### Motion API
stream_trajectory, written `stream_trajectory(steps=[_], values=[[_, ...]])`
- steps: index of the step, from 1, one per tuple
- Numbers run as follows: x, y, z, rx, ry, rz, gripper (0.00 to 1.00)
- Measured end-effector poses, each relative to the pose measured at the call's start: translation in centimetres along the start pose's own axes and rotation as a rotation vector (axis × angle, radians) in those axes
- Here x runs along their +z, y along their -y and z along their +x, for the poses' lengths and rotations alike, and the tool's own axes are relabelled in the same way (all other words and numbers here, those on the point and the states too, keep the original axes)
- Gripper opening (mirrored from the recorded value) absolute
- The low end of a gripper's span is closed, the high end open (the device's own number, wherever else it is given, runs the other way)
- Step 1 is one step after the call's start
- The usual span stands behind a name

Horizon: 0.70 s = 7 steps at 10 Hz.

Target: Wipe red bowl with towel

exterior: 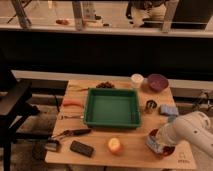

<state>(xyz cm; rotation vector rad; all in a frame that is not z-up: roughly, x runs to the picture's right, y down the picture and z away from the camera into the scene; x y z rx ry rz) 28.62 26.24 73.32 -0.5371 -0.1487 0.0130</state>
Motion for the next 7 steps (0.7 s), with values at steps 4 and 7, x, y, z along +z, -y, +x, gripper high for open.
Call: stream_trajectory(steps=[4,7], values=[[-0.2,-2.2,0.1,0.02,0.027,-0.058,0.0],[-0.2,-2.8,2.4,0.048,-0.001,-0.07,0.0]])
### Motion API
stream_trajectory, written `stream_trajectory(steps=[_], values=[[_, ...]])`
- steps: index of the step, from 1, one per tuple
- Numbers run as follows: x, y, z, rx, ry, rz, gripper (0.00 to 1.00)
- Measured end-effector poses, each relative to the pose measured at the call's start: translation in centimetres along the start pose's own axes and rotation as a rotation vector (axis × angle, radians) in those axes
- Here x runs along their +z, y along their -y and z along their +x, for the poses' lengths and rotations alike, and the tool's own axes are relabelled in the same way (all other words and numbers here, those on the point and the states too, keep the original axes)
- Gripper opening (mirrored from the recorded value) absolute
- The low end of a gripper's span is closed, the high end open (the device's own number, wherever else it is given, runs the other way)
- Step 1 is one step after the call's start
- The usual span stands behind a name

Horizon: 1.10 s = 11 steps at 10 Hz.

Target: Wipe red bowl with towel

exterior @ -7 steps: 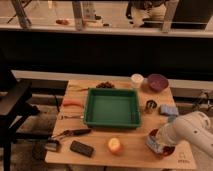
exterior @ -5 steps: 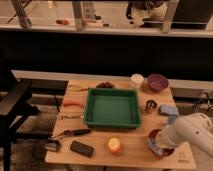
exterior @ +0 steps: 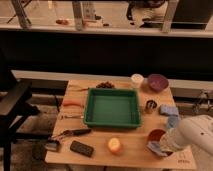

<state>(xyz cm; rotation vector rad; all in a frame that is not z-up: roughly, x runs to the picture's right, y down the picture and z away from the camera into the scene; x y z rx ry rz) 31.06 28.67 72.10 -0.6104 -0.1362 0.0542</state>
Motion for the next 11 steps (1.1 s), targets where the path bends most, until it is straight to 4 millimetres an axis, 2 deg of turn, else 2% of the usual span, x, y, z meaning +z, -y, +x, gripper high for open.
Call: stream_trajectory(steps=[2,5,7,11], values=[[0.0,-0.2,2.0,0.025,-0.046,0.004,0.0],[0.0,0.9,3.4,0.041,-0.098,0.052,0.0],[-0.4,1.7,2.8,0.033,-0.103,0.084,0.0],[-1.0,3.3,-1.3,-0.022,-0.089,0.146,0.0]])
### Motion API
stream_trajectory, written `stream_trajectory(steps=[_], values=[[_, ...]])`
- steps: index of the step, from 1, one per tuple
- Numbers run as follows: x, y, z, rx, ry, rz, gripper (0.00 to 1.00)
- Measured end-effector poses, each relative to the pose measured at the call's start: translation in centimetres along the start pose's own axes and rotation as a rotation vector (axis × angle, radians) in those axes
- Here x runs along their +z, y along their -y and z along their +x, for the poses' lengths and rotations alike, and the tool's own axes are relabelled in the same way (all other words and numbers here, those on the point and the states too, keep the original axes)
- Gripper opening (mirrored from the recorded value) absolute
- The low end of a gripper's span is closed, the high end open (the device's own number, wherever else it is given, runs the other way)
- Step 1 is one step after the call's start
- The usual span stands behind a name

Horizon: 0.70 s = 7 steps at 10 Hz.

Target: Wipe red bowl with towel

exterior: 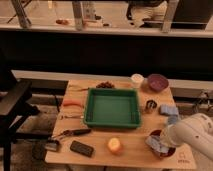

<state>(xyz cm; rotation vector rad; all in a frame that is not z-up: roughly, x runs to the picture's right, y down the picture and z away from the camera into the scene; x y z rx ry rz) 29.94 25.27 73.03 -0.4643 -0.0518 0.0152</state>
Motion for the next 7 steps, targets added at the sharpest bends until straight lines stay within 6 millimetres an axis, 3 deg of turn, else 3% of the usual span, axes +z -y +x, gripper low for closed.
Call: stream_trajectory(steps=[3,7], values=[[0.4,1.3,-1.9,-0.031,0.007,0.033,0.0],[1.1,2.8,-2.1,-0.037,-0.006,0.057,0.0]])
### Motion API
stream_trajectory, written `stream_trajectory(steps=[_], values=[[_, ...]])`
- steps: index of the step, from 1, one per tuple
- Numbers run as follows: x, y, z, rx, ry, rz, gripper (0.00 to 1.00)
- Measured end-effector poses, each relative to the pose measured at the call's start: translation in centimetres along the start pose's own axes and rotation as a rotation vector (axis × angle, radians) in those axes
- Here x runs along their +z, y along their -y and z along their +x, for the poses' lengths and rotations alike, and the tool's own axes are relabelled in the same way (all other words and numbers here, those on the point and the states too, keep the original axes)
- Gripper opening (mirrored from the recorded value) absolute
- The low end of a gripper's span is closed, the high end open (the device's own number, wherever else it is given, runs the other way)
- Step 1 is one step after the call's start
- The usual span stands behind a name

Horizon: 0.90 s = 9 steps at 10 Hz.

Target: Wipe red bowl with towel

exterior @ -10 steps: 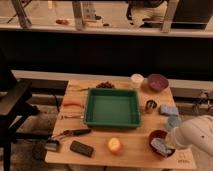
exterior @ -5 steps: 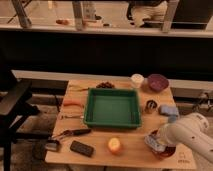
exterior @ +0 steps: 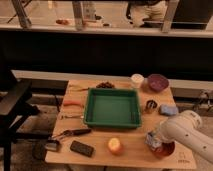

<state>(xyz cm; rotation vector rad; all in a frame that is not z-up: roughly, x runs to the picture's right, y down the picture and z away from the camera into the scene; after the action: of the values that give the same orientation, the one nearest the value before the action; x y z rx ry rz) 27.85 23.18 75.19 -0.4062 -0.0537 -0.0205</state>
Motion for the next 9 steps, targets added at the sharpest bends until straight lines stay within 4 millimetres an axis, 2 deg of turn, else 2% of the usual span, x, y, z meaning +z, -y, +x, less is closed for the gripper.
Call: stream_trajectory(steps=[4,6,8,9], values=[[-0.2,0.3,1.1,0.016,-0.014,0.007,0.0],[-0.3,-0.3,1.1,0.016,-0.008,-0.013,0.07],[-1.1,-1.1,1.2,0.014,0.002,-0.025,0.01],[-1.5,-1.5,1.4,0.018,0.003,-0.031,0.02]])
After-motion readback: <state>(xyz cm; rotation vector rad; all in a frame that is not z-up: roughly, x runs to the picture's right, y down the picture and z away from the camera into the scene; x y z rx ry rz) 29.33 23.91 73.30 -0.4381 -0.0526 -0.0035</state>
